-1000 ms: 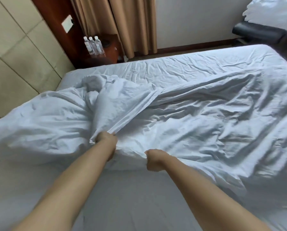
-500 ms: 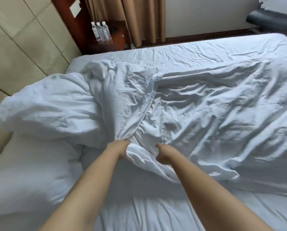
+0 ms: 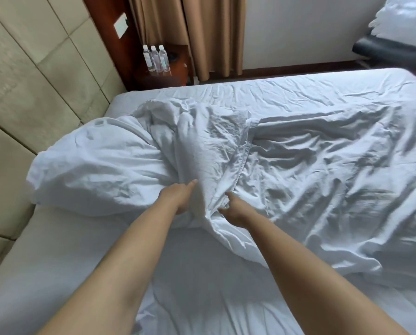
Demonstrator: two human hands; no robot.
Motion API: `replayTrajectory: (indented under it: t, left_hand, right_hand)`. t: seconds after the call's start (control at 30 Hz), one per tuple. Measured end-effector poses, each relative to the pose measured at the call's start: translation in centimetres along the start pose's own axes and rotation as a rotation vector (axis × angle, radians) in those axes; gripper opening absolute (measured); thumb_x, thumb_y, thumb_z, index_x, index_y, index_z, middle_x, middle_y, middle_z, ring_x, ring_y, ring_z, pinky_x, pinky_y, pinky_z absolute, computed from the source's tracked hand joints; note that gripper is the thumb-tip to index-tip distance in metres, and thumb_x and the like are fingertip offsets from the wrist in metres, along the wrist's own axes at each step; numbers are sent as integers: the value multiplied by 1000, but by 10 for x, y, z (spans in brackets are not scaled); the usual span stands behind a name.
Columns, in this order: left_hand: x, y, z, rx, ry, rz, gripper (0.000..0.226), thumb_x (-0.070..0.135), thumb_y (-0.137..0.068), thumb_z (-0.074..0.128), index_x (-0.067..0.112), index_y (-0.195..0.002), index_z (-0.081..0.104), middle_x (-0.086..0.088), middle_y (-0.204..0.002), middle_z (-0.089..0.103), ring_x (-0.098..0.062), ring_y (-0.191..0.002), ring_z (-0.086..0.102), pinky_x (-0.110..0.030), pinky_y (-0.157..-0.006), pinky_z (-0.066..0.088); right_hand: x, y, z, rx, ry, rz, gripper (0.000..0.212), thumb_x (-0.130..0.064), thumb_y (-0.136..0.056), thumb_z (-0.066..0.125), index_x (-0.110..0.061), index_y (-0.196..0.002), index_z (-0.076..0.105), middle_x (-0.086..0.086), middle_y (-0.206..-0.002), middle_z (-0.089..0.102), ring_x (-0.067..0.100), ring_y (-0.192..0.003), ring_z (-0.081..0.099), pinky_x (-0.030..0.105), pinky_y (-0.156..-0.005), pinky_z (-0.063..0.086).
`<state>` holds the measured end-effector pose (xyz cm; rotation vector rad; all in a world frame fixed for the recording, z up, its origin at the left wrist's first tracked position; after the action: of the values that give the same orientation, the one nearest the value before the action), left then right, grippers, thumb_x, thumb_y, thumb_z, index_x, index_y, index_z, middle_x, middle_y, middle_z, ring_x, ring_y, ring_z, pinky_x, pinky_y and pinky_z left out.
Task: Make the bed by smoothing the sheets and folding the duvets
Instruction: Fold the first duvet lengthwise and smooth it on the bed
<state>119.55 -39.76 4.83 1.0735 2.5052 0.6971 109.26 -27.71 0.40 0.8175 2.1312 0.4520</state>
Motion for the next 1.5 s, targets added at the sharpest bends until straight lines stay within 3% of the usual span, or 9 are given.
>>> replayTrajectory:
  t: [0.13, 0.3, 0.47, 0.63, 0.8, 0.93, 1.2, 1.37, 1.5]
  left_hand:
    - [-55, -21, 3, 24, -59, 54, 83, 9, -87, 48, 34, -152, 4, -2, -147, 39, -26, -131, 41, -39, -97, 43]
    - [-158, -36, 35, -113, -406, -33, 104, 24, -77, 71, 29, -152, 0, -5, -155, 16, -27, -144, 13, -49, -112, 22]
    - [-197, -52, 54, -126, -534, 23, 75, 24, -96, 49, 33, -152, 0, -8, -160, -1, -32, -147, -2, -59, -114, 4]
    - [-202, -65, 54, -60, -296, 8, 52, 28, -100, 36, 20, -151, 23, -11, -143, 44, -30, -127, 46, -36, -97, 39]
    - [-189, -49, -9, 136, -237, 50, 32, 22, -95, 50, 8, -123, 57, -12, -126, 61, -30, -116, 57, -32, -85, 45]
    - [-169, -11, -70, 177, -256, 33, 28, 10, -92, 49, 7, -117, 61, -12, -128, 58, -30, -116, 56, -33, -87, 44]
    - [-146, 99, -55, -166, -185, -66, 39, 7, -87, 55, 0, -125, 53, -16, -123, 58, -30, -110, 60, -33, -86, 47]
    - [-118, 139, 83, -546, -95, -68, 65, 13, -89, 61, 7, -147, 33, -12, -145, 41, -29, -118, 51, -35, -98, 42]
    - [-127, 152, 134, -617, -105, -159, 68, 10, -86, 61, 16, -148, 33, -8, -150, 39, -27, -120, 53, -38, -100, 44]
  right_hand:
    - [-36, -18, 11, 68, 12, 56, 67, -33, -96, 47, -17, -152, 14, 12, -146, 41, 31, -130, 43, 35, -102, 37]
    - [-69, -48, 35, 157, 34, 143, 68, -36, -94, 49, -18, -150, 15, 16, -149, 27, 35, -130, 40, 43, -105, 37]
    - [-73, -66, 55, 218, -42, 282, 92, -49, -86, 60, -36, -152, -2, 15, -158, -7, 38, -139, 28, 43, -112, 30]
    - [-61, -77, 50, 302, -324, 419, 115, -47, -81, 69, -28, -149, -22, 21, -152, 26, 37, -133, 39, 41, -110, 33]
    - [-77, -69, 28, 377, -610, 454, 74, -10, -78, 65, -4, -143, 30, 15, -118, 50, 29, -102, 52, 33, -84, 46]
    - [-167, -58, -36, 404, -571, 108, 59, -7, -76, 64, -7, -131, 43, 17, -116, 52, 29, -102, 53, 32, -81, 45]
    - [-255, 36, -22, 190, -289, -350, 49, 2, -72, 57, -11, -119, 58, 9, -96, 61, 29, -94, 60, 39, -81, 53]
    - [-176, 66, 82, -107, 5, -253, 67, -6, -76, 68, -13, -136, 41, 10, -118, 54, 29, -114, 53, 29, -82, 45]
    - [-102, 88, 150, -464, 94, 23, 54, -6, -91, 58, -12, -140, 39, 9, -84, 54, 15, -63, 56, 19, -48, 46]
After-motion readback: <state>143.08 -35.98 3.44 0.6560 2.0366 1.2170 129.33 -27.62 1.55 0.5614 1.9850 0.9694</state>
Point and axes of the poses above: each hand's wrist, its own y-axis away from the middle knuckle, its own z-axis out of the palm, x = y × z, the point moved 10 cm from there along -y, towards the middle knuckle
